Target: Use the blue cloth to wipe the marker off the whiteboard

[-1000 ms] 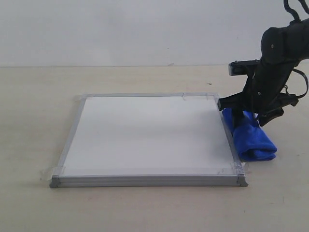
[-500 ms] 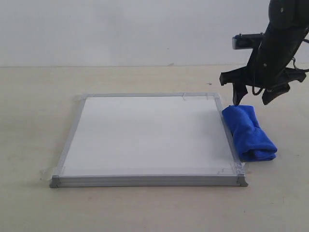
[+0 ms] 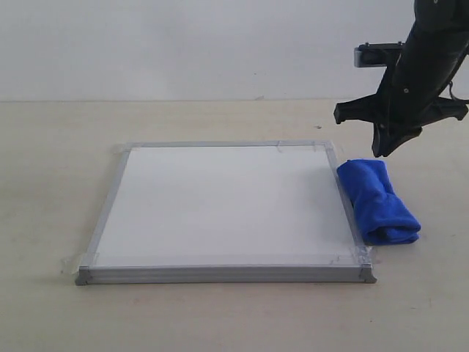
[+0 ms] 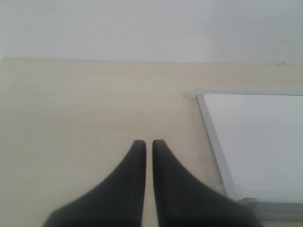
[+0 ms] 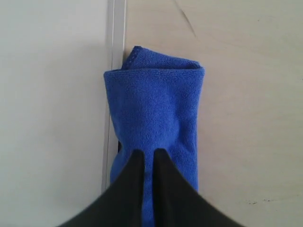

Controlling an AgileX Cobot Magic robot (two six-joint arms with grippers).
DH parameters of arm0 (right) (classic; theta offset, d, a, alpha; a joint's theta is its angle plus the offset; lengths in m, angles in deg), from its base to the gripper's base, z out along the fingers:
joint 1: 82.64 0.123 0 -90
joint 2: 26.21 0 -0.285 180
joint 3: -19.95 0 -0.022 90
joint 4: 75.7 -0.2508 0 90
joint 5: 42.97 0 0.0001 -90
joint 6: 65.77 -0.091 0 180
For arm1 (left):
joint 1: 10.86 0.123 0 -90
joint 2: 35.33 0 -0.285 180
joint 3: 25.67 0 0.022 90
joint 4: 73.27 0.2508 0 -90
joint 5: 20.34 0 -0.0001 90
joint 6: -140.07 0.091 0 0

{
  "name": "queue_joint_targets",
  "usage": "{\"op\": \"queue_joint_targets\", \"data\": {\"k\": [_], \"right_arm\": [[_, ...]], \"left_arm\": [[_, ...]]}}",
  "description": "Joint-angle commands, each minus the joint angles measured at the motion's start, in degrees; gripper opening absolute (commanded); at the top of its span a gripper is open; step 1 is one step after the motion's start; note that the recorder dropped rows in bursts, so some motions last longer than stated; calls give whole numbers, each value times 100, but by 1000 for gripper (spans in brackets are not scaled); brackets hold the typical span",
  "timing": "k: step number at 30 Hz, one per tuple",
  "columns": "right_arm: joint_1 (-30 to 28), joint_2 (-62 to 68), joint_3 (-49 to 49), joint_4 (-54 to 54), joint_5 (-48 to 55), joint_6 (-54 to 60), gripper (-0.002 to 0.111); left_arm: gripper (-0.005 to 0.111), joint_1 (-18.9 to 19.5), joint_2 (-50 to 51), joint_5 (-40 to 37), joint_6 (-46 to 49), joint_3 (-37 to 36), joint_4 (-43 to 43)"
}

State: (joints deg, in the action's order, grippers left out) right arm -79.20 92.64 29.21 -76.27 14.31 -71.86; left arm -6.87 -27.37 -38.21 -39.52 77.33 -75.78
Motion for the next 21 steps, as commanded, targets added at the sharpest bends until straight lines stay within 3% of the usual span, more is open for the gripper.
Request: {"op": "queue_joint_targets", "data": {"k": [1,6,15,21], "right_arm": [[6,-46,-366,-35,-207,26,1],[6,45,-907,-108,-780,36,1],[51,697,-985,-211,-1025,302,1],[51,-789,-985,-165,-945,520,0]], "left_arm": [[5,7,-17,53,2,-21,19],[5,7,-17,53,2,-21,19],[5,7,-17,53,2,-21,19],[5,7,-17,53,2,-21,19]]}}
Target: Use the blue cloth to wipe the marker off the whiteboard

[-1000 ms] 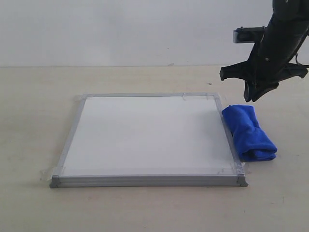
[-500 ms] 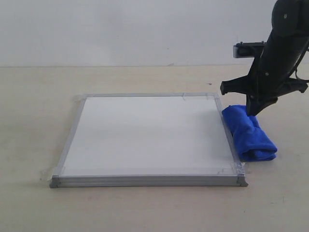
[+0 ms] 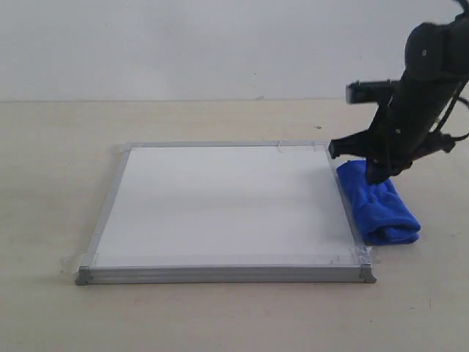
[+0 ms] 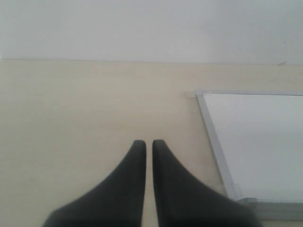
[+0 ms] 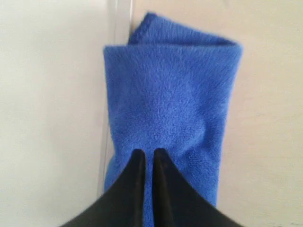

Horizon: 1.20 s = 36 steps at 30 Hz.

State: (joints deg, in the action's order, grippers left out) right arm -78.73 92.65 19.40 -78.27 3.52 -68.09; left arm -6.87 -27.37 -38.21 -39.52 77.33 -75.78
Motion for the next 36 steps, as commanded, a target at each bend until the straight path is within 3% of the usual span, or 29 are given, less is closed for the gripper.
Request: {"op": "queue_joint_targets", "data": {"k": [1,9,15,21,36], "right_arm": [[4,-1065,-54,58,226,267,0],[4,-4222,-2894,80,-1545,-7,0],[4,-6538,-4250,-167,-1668,-142,0],[4,-7599,-4319,-209,-1156,-142,0],[4,-7925,-4319,-229,-1168,-166,0]], "left_arm": [[5,7,-17,53,2,-21,19],[5,7,-17,53,2,-21,19],[5,7,-17,53,2,-21,19],[5,7,-17,53,2,-21,19],[5,7,-17,53,2,-21,19]]}}
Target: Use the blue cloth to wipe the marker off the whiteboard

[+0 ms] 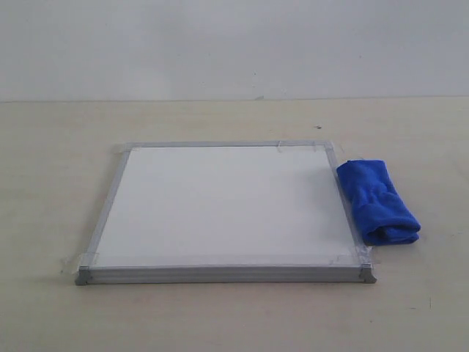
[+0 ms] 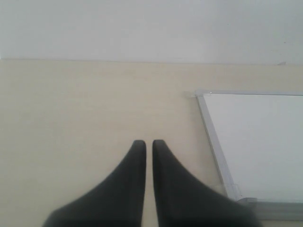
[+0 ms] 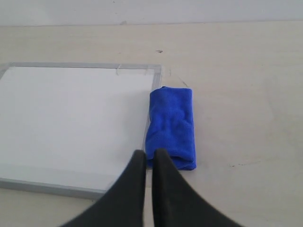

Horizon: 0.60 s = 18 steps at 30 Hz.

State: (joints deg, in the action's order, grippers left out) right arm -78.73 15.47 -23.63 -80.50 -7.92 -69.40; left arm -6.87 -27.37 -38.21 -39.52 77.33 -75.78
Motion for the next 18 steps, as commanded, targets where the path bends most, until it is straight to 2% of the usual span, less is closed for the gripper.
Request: {"op": "queue_joint_targets", "data": {"k": [1,3,6,10,13,17,18], "right_arm": [[4,-317,-34,5,-24,-35,0],[4,-591,-114,20,-114,-35,0],[4,-1174,-612,20,-776,89,0],[-7,-1977,-1825,20,-2423,245,0],[-7,-2377,-2681,20,-3268,507,0],[-7,-2771,-3364,20,-3879,568,0],[-20,-2875,-3364,20,-3505,527,0]], "left_arm": [[5,7,-17,53,2,-21,19],[5,7,-17,53,2,-21,19],[5,7,-17,53,2,-21,19],[5,7,-17,53,2,-21,19],[5,7,-17,53,2,-21,19],[5,7,-17,53,2,-21,19],[5,7,-17,53,2,-21,19]]}}
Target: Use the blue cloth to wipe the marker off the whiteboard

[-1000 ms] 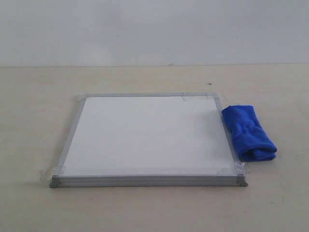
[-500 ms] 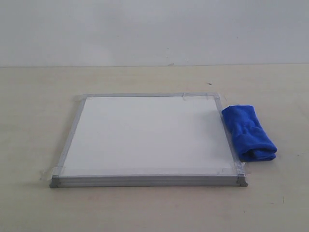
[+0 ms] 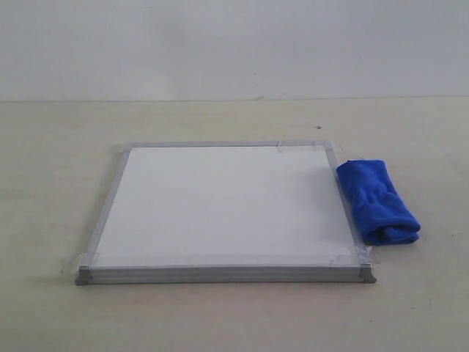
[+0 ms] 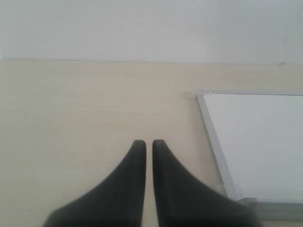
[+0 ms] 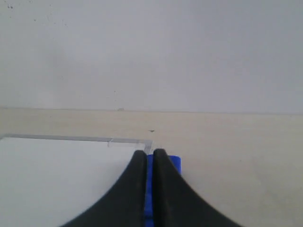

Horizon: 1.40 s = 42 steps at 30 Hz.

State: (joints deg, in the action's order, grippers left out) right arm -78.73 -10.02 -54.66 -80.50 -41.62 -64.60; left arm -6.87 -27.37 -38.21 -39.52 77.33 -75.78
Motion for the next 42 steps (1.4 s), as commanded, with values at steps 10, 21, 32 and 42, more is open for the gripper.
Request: {"op": "queue_joint_targets", "data": {"k": [10,21,32,42], "right_arm": [[-615,-840,-261,93,1752,103,0],[-457,-840,-261,107,1777,218,0],[-457,-840,-261,85,1777,204,0],[-457,-840,-261,85,1777,207,0]], "left_arm": [[5,7,-17,64,2,-21,19],[5,7,-17,64,2,-21,19],[5,7,-17,64,2,-21,19],[5,7,-17,64,2,-21,19]]}}
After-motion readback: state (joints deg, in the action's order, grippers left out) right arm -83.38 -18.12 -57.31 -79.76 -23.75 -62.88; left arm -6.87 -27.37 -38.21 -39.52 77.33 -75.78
